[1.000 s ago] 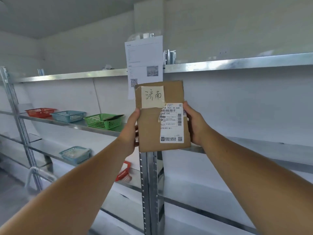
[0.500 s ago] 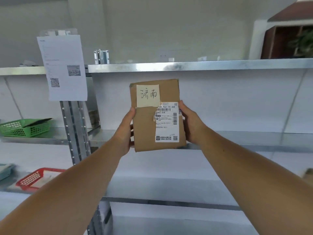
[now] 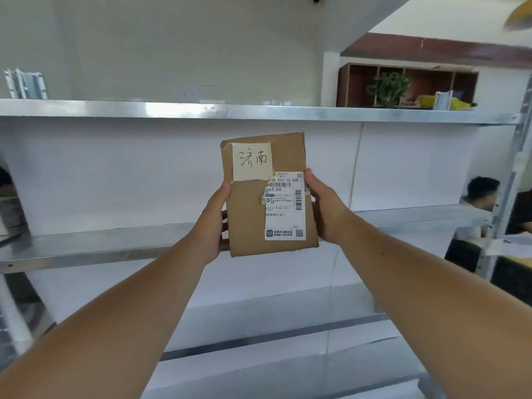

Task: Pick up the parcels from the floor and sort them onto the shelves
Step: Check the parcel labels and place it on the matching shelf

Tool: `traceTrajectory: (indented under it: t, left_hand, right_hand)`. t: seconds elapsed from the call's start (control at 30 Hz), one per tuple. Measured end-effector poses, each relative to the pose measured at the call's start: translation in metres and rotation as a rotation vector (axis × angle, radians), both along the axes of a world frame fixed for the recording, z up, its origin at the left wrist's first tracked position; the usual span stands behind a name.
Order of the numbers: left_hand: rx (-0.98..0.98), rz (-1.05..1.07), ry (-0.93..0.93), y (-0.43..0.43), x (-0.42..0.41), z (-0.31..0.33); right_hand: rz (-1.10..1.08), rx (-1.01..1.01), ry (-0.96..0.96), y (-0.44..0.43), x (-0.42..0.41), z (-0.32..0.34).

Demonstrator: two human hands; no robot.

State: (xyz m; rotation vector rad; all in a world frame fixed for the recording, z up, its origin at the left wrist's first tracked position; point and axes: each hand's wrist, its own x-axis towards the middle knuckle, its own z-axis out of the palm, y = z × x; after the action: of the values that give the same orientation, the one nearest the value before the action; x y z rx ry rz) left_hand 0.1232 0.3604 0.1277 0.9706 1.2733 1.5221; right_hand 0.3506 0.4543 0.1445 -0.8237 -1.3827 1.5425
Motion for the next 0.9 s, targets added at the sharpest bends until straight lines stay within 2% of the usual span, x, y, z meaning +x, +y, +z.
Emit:
traceTrajectory:
  t: [0.47, 0.9]
  left_hand:
    - [0.023, -0.287, 0.024, 0.099, 0.15, 0.007]
    - [0.034, -0.511, 0.064, 0.2, 0.229, 0.009]
  right_hand:
    - [-0.308, -0.023, 0.021, 0.032, 0.158, -0.007]
    - [-0.55, -0.069, 0.149, 0.086, 0.238, -0.013]
